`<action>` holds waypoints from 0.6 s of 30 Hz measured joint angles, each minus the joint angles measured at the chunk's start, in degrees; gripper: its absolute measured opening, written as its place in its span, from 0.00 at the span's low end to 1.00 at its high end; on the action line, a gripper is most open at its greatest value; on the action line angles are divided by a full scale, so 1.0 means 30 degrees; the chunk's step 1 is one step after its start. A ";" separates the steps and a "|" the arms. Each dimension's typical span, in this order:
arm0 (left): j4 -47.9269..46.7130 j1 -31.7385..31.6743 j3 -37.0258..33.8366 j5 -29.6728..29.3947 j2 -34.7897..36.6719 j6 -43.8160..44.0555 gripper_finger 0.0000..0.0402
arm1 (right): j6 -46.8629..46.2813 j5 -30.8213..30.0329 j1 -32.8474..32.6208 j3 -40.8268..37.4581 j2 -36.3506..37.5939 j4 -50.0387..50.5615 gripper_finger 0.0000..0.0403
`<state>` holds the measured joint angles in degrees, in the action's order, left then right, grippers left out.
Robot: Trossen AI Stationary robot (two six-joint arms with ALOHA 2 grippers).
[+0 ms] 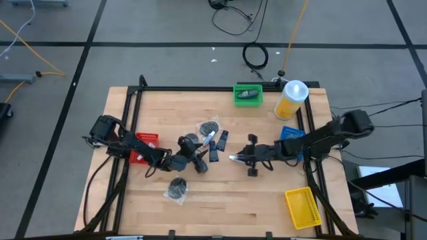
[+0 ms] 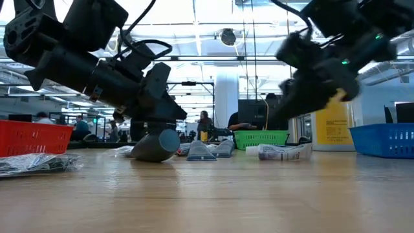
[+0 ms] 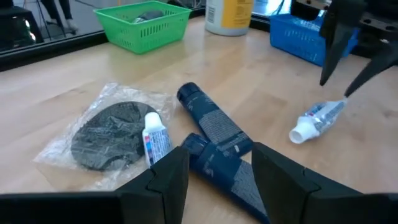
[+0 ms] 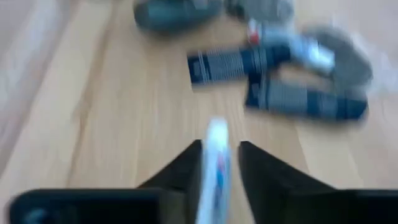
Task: Pick & Place Travel size toiletries
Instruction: Put the white toothpaste into the red bin
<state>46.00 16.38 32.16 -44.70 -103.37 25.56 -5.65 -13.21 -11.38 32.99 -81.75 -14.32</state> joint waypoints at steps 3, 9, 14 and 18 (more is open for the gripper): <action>0.0200 -0.0316 -0.0007 0.0760 0.0000 -0.0159 0.43 | -0.0741 0.0025 -0.0002 -0.0159 0.0372 0.1851 0.42; 0.0484 -0.0990 0.0000 0.2840 0.0000 -0.0619 0.43 | -0.1249 0.0956 -0.0228 -0.2868 -0.0863 -0.1997 0.69; 0.0729 -0.1313 0.0250 0.3520 0.0000 -0.2027 0.43 | -0.1234 -0.0048 -0.0356 -0.4560 -0.2762 -0.7930 0.68; 0.0675 -0.1759 0.1000 0.5358 0.0000 -0.4723 0.43 | -0.0628 -0.0039 -0.0382 -0.4588 -0.4182 -0.9901 0.52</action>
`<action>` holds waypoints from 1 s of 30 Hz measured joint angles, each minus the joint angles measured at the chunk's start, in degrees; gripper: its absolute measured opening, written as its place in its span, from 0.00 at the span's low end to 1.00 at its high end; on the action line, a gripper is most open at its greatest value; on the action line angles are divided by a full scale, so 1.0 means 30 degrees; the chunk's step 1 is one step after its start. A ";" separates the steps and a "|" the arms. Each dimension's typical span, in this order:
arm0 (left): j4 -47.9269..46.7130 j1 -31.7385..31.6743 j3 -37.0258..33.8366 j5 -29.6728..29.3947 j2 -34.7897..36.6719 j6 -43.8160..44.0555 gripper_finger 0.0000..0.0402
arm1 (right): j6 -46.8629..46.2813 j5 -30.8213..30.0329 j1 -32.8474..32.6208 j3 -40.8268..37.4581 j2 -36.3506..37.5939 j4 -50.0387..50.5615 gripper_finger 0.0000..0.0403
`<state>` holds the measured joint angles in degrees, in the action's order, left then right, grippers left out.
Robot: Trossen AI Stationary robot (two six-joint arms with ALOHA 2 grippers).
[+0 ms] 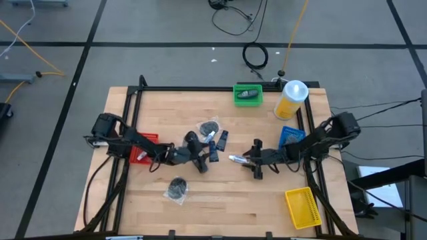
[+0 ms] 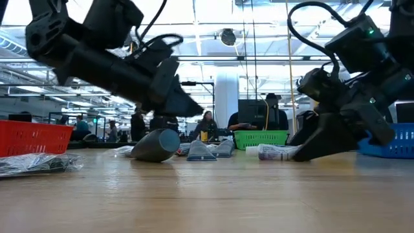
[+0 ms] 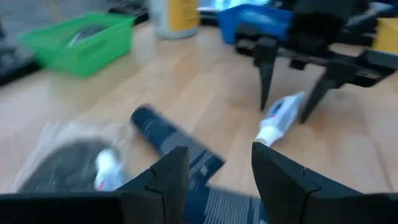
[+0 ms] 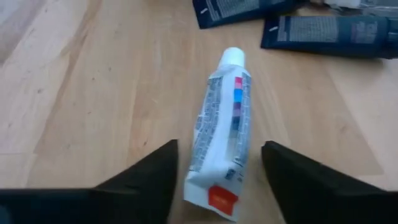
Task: Pick & Place Travel size toiletries
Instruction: Put the white toothpaste into the red bin
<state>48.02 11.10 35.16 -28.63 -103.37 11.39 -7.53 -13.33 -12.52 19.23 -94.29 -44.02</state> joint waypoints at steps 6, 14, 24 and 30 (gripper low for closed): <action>-0.0070 -0.0506 0.1384 0.2574 0.0000 -0.4993 0.43 | -0.0109 -0.0077 -0.0004 0.0143 -0.1154 -0.1586 0.21; -0.0231 -0.0795 0.2881 0.5360 0.0000 -1.0141 0.57 | 0.1916 -0.0434 0.0068 0.0114 -0.1212 -0.5569 0.03; -0.1669 -0.1399 0.3525 0.5531 -0.0006 -0.7689 0.83 | 0.2921 0.0032 0.0178 0.0129 -0.1190 -0.8221 0.07; -0.1550 -0.1373 0.3525 0.6914 -0.0007 -0.7699 0.78 | 0.3263 0.0970 0.0178 0.0129 -0.1190 -0.8892 0.07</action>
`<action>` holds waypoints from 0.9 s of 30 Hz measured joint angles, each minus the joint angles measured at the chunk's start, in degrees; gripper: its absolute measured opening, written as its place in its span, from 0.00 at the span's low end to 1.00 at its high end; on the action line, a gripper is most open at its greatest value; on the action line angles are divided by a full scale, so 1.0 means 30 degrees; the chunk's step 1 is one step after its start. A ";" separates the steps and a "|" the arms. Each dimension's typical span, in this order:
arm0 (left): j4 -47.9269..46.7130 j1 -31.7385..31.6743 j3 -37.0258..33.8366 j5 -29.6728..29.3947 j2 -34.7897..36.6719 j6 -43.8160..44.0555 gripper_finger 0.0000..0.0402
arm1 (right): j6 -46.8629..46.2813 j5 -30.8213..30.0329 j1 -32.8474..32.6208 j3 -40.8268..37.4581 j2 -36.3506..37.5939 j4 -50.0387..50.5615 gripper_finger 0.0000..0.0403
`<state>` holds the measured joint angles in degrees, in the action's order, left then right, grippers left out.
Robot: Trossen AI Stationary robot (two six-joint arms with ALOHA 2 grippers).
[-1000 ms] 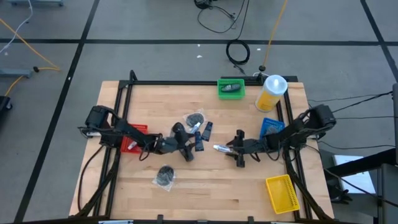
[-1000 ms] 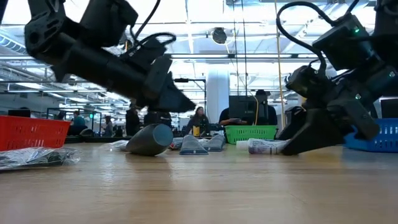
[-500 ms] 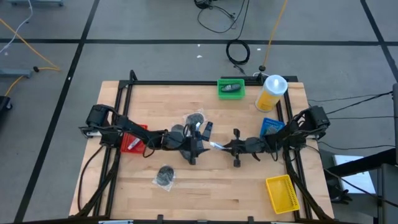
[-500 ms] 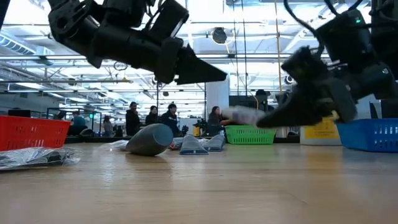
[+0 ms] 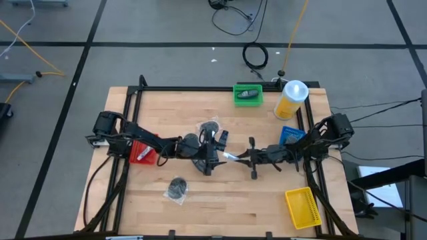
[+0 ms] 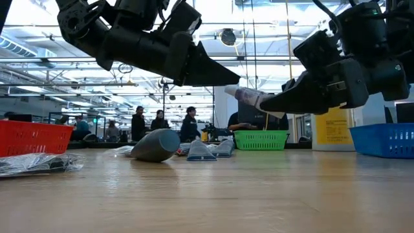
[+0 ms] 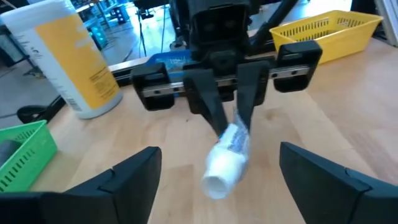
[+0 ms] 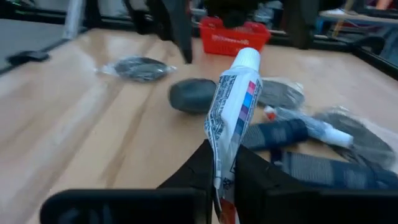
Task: Pick & Place Travel size toiletries
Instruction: Put the white toothpaste into the red bin
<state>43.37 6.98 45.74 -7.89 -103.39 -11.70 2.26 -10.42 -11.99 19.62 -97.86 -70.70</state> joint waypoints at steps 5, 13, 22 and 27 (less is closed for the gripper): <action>0.0176 0.0004 0.0000 -0.0020 0.0000 0.0000 0.70 | 0.0114 0.0082 0.0000 0.0007 0.0000 -0.0932 0.08; 0.1095 0.0036 0.0000 0.1449 0.0000 -0.0066 0.62 | 0.0141 0.0658 0.0002 0.0598 0.0000 -0.0940 0.08; 0.1180 0.0087 0.0000 0.1712 0.0000 -0.0029 0.61 | 0.0343 0.0592 0.0007 0.1049 0.0000 -0.0940 0.08; 0.1254 0.0087 0.0000 0.1816 0.0000 -0.0063 0.60 | 0.0343 0.0564 0.0007 0.1049 0.0000 -0.0947 0.10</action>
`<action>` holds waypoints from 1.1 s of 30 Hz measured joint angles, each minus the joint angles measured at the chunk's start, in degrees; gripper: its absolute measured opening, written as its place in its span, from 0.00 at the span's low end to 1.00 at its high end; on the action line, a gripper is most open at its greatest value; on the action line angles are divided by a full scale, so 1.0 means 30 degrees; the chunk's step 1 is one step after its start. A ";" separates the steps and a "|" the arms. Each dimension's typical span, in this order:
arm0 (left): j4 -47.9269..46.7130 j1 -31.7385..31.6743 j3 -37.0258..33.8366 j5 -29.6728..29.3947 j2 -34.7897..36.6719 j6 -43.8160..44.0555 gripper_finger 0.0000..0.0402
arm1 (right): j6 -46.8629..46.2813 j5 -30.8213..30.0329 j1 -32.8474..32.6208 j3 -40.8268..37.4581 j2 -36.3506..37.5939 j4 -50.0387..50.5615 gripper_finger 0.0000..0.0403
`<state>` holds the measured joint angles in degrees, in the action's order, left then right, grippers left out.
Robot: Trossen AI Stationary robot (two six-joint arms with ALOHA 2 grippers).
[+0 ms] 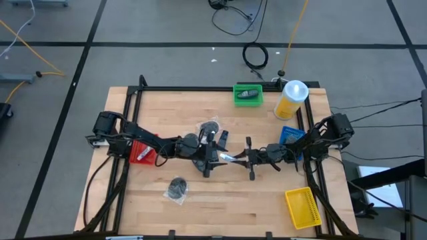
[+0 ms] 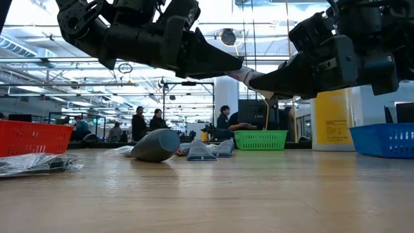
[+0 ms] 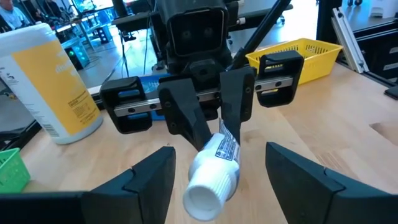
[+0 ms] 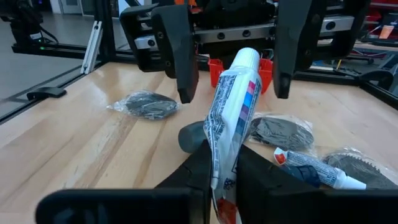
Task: Pick & Place Travel size toiletries
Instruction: Put the white toothpaste into the red bin
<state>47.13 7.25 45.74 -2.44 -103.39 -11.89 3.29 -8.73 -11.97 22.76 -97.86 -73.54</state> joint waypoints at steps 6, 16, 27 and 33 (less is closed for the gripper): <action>0.0015 0.0000 0.0000 0.0007 0.0000 -0.0076 0.43 | 0.0000 -0.0033 0.0000 0.0000 0.0000 0.0001 0.12; -0.0910 -0.0026 0.0001 -0.0344 0.0080 -0.0366 0.15 | -0.1319 -0.0033 0.0000 0.0000 0.0033 0.0192 0.24; -1.2349 0.1124 0.0007 -0.8996 0.5689 0.1180 0.22 | -0.2898 -0.1600 -0.0029 -0.0423 0.0298 0.1188 0.40; -2.1815 0.1511 0.0009 -0.7895 1.0364 0.7410 0.23 | -0.2421 -0.2602 -0.0051 -0.0423 -0.0833 0.0839 0.39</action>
<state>-18.31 11.78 45.76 -26.12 -72.30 10.34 -3.97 -16.53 -12.12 21.50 -100.36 -71.02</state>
